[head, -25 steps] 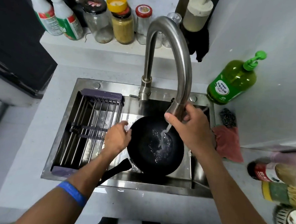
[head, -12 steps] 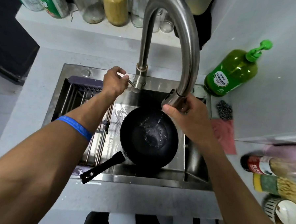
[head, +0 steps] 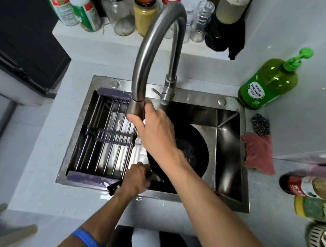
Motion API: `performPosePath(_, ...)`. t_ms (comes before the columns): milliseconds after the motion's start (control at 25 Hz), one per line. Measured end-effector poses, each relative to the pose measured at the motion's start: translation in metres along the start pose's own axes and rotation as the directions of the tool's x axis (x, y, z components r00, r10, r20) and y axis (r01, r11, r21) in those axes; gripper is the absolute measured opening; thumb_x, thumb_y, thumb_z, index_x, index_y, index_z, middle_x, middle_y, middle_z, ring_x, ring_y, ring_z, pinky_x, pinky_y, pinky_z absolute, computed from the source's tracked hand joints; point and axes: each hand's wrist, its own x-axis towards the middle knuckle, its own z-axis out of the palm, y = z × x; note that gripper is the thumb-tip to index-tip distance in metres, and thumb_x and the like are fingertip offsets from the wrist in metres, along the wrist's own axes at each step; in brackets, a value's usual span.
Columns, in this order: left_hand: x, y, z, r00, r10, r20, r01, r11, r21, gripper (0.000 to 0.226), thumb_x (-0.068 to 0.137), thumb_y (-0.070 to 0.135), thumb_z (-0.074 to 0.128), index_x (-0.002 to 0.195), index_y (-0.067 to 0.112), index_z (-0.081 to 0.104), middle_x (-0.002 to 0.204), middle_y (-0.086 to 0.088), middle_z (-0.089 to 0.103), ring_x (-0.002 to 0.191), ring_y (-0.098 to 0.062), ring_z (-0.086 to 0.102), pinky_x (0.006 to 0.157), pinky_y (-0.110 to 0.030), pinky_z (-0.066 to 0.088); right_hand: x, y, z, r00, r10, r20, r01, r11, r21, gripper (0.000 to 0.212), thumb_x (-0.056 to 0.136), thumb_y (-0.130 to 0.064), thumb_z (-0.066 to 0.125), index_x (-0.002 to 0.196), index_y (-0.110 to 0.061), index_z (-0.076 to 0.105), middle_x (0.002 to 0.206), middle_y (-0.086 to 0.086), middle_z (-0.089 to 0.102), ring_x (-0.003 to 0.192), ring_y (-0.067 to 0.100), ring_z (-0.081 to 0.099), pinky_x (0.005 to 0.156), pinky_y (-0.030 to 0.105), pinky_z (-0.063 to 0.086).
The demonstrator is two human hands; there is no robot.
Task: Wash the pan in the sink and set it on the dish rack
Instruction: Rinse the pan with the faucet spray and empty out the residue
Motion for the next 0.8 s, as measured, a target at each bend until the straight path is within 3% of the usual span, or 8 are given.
performPosePath(120, -0.011, 0.003, 0.005, 0.995, 0.064, -0.074, -0.054, 0.990, 0.134, 0.040, 0.081, 0.032, 0.047, 0.112, 0.013, 0.062, 0.114, -0.009, 0.060, 0.103, -0.031, 0.054, 0.088, -0.038, 0.046, 0.024, -0.020, 0.012, 0.993, -0.106, 0.046, 0.108, 0.993, -0.047, 0.043, 0.105, -0.033, 0.047, 0.143, -0.012, 0.043, 0.108, 0.010, 0.068, 0.100, 0.030, 0.058, 0.077, 0.041, 0.047)
performPosePath(240, -0.006, 0.005, 0.010, 0.999, 0.001, -0.048, 0.007, 0.985, 0.174, 0.044, 0.086, 0.030, 0.053, 0.128, 0.018, 0.047, 0.122, -0.006, 0.052, 0.110, -0.027, 0.052, 0.090, -0.038, 0.044, 0.015, 0.020, 0.008, 0.986, -0.068, 0.149, 0.051, 0.992, 0.116, 0.047, 0.105, -0.031, 0.046, 0.150, -0.022, 0.038, 0.121, 0.005, 0.066, 0.106, 0.022, 0.056, 0.087, 0.039, 0.047)
performPosePath(360, 0.006, 0.003, 0.020, 0.995, -0.099, -0.013, 0.099, 0.958, 0.270, 0.048, 0.088, 0.032, 0.056, 0.130, 0.016, 0.039, 0.119, -0.007, 0.055, 0.108, -0.027, 0.060, 0.088, -0.037, 0.048, -0.037, 0.117, 0.015, 0.941, 0.294, 0.169, -0.313, 0.944, 0.103, 0.040, 0.102, -0.029, 0.052, 0.141, -0.024, 0.053, 0.137, -0.001, 0.062, 0.119, 0.019, 0.059, 0.104, 0.034, 0.045)
performPosePath(440, 0.013, 0.007, 0.023, 0.992, -0.123, -0.035, 0.128, 0.954, 0.273, 0.044, 0.088, 0.044, 0.058, 0.121, 0.016, 0.048, 0.111, -0.005, 0.063, 0.103, -0.025, 0.064, 0.085, -0.035, 0.049, -0.081, 0.180, 0.019, 0.789, 0.570, 0.229, -0.583, 0.812, -0.014, 0.035, 0.100, -0.026, 0.056, 0.135, -0.022, 0.060, 0.135, -0.001, 0.063, 0.117, 0.018, 0.060, 0.099, 0.026, 0.044)
performPosePath(520, 0.016, 0.014, 0.014, 0.989, -0.147, -0.013, 0.147, 0.972, 0.185, 0.051, 0.080, 0.062, 0.061, 0.109, 0.020, 0.058, 0.101, -0.001, 0.068, 0.098, -0.024, 0.066, 0.081, -0.032, 0.049, -0.114, 0.222, 0.018, 0.692, 0.683, 0.232, -0.693, 0.719, -0.053, 0.037, 0.098, -0.024, 0.058, 0.136, -0.020, 0.059, 0.136, 0.004, 0.061, 0.118, 0.022, 0.060, 0.100, 0.029, 0.045)
performPosePath(600, 0.010, 0.018, -0.003, 0.981, -0.183, 0.057, 0.182, 0.983, 0.025, 0.047, 0.069, 0.070, 0.065, 0.088, 0.028, 0.062, 0.080, 0.007, 0.066, 0.082, -0.019, 0.065, 0.071, -0.027, 0.049, -0.124, 0.236, 0.012, 0.670, 0.730, 0.134, -0.740, 0.672, 0.039, 0.046, 0.097, -0.028, 0.059, 0.142, -0.021, 0.051, 0.142, 0.005, 0.056, 0.122, 0.026, 0.057, 0.104, 0.039, 0.046)
performPosePath(720, -0.004, 0.027, -0.024, 0.966, -0.165, 0.197, 0.217, 0.935, -0.280, 0.038, 0.060, 0.057, 0.068, 0.068, 0.021, 0.064, 0.057, 0.010, 0.063, 0.062, -0.013, 0.060, 0.059, -0.025, 0.046, -0.109, 0.237, -0.011, 0.609, 0.793, 0.013, -0.724, 0.549, 0.419, 0.062, 0.098, -0.045, 0.057, 0.152, -0.024, 0.036, 0.153, 0.002, 0.044, 0.135, 0.026, 0.047, 0.112, 0.048, 0.039)
performPosePath(800, -0.014, 0.040, -0.035, 0.962, -0.126, 0.242, 0.223, 0.875, -0.430, 0.020, 0.077, 0.026, 0.073, 0.065, 0.018, 0.060, 0.052, 0.011, 0.062, 0.056, -0.002, 0.057, 0.057, -0.018, 0.045, -0.095, 0.229, -0.031, 0.616, 0.788, -0.021, -0.632, 0.510, 0.584, 0.055, 0.096, -0.056, 0.050, 0.146, -0.034, 0.041, 0.146, -0.003, 0.049, 0.125, 0.023, 0.052, 0.108, 0.052, 0.043)
